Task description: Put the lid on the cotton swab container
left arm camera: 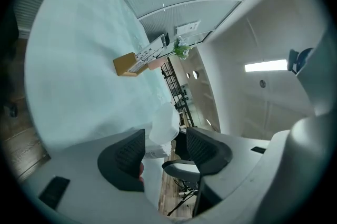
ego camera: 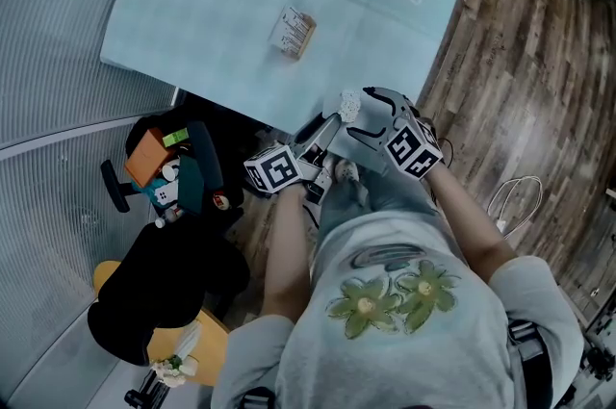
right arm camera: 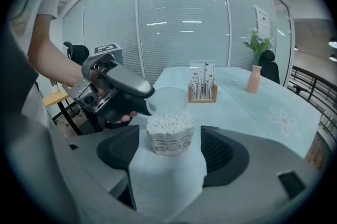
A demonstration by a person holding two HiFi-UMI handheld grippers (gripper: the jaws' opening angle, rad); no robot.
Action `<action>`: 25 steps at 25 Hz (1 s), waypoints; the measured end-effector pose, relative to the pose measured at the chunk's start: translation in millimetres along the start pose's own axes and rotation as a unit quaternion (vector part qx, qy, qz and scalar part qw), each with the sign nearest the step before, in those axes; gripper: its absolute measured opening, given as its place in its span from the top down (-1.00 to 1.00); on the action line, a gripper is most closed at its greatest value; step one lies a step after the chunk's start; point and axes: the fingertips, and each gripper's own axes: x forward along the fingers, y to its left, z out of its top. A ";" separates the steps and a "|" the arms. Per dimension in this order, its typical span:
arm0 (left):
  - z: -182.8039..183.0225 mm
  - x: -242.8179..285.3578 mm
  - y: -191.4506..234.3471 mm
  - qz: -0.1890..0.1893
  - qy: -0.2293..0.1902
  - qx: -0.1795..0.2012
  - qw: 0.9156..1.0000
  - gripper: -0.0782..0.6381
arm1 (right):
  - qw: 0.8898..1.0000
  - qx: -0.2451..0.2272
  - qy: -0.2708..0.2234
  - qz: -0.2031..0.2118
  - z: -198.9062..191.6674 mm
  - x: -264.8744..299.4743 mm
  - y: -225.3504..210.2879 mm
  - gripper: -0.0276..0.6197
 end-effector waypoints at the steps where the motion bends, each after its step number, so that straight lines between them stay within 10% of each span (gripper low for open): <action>1: 0.7 -0.2 0.1 -0.001 -0.002 0.000 1.000 0.11 | 1.000 -0.001 0.000 -0.002 0.1 1.2 -0.8 -0.23; 25: -1.3 2.9 -2.9 -0.009 0.001 -0.012 1.000 0.11 | 1.000 -0.005 0.004 0.008 -5.3 16.5 -0.7 -0.13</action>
